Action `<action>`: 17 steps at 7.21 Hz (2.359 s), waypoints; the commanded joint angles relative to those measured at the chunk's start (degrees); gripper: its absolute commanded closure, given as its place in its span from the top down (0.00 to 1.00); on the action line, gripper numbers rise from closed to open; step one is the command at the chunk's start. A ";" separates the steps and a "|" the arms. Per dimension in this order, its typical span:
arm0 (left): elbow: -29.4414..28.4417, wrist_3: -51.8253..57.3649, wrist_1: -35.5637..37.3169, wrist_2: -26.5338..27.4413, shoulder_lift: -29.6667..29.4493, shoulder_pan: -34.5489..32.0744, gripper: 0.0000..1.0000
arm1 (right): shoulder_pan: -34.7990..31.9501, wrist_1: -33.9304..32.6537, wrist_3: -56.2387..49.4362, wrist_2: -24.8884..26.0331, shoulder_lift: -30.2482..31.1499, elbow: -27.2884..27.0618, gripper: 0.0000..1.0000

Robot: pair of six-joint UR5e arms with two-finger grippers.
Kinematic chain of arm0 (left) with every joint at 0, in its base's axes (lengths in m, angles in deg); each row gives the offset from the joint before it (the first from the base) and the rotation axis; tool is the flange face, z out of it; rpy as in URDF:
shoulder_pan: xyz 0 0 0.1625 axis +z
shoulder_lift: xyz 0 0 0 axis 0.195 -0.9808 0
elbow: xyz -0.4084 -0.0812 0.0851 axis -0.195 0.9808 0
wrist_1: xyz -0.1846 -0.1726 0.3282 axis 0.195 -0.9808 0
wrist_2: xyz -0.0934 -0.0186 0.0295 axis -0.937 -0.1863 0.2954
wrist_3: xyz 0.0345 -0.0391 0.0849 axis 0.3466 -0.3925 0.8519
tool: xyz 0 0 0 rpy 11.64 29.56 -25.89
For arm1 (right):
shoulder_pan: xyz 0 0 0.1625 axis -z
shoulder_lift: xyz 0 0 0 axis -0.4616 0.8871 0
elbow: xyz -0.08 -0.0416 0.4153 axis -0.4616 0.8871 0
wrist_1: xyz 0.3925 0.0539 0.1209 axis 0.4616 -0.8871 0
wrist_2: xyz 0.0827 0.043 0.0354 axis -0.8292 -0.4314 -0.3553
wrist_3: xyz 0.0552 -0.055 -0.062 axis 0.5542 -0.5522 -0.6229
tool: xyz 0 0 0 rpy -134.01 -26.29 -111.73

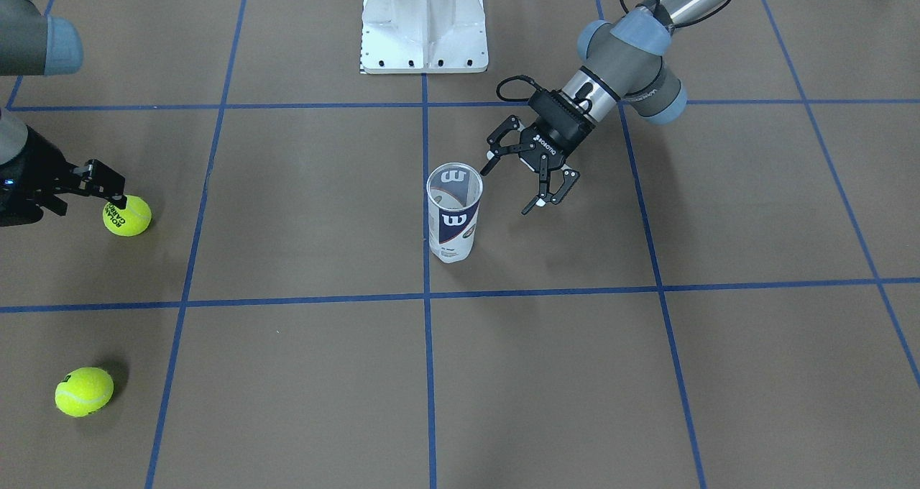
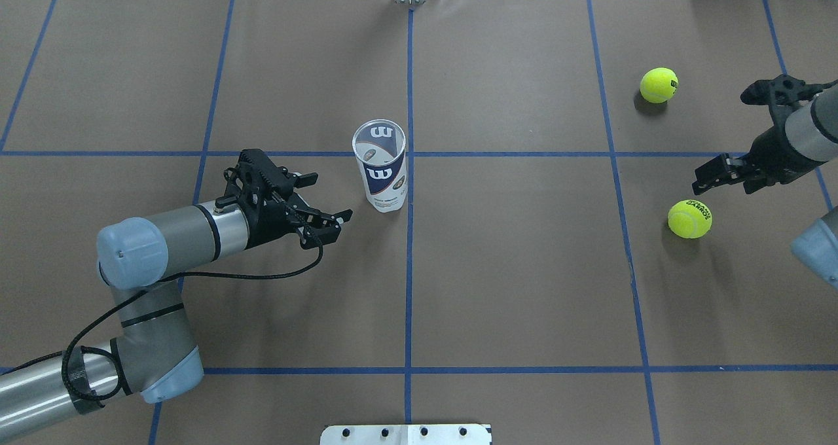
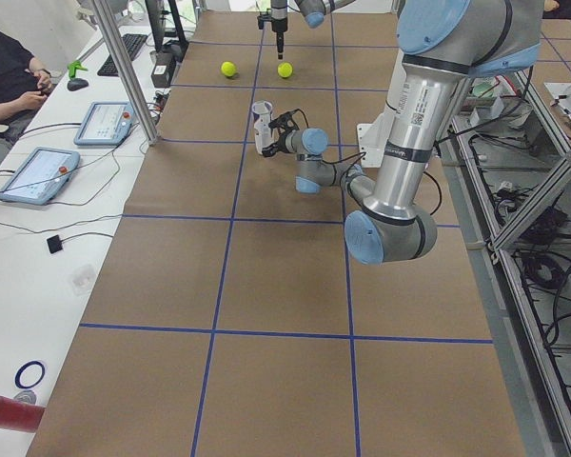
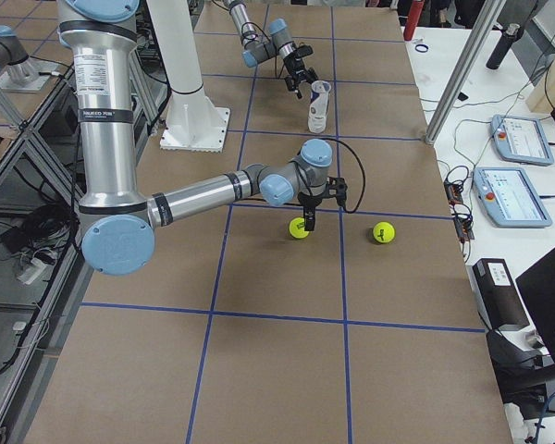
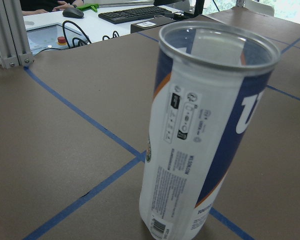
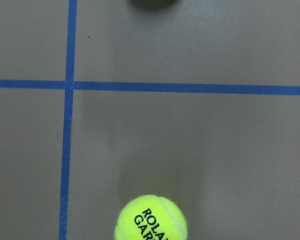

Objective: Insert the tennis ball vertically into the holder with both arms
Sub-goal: 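Move the left gripper to the can's side while the right gripper reaches the nearer ball, then grasp the can with the left gripper while the right gripper grasps the ball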

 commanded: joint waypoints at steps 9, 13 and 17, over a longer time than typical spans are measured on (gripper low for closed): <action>-0.09 0.21 -0.38 0.03 0.43 -0.29 0.99 | 7.21 -0.19 -1.45 5.36 -1.70 4.72 0.96; -0.79 0.56 -0.38 0.03 0.44 -0.29 0.99 | 6.51 -0.01 -1.45 5.71 -1.71 4.63 0.30; -1.49 0.65 -0.30 0.03 0.00 -0.03 0.99 | 1.59 -5.37 -1.45 2.73 -4.78 -1.95 0.00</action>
